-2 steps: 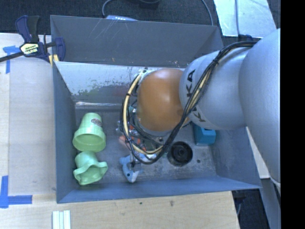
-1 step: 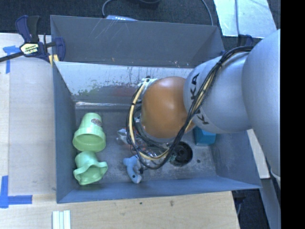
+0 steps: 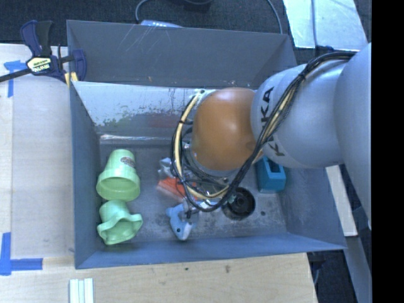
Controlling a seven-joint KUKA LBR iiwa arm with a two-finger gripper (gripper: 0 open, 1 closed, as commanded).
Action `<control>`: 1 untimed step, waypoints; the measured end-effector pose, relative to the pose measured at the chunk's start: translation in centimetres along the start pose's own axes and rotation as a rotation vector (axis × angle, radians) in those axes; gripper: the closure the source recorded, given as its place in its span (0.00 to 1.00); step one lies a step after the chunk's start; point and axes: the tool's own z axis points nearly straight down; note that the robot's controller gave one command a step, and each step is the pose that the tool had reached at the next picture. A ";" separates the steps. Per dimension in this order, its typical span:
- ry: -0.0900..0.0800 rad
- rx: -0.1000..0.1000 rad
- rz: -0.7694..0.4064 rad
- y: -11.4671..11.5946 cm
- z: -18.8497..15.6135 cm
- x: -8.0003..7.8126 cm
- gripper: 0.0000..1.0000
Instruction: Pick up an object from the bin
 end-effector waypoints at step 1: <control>0.004 -0.001 -0.138 -1.0 2.2 1.0 0.00</control>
Offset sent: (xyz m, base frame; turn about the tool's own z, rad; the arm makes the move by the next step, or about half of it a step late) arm -0.0130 -0.0201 -0.0371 -0.1594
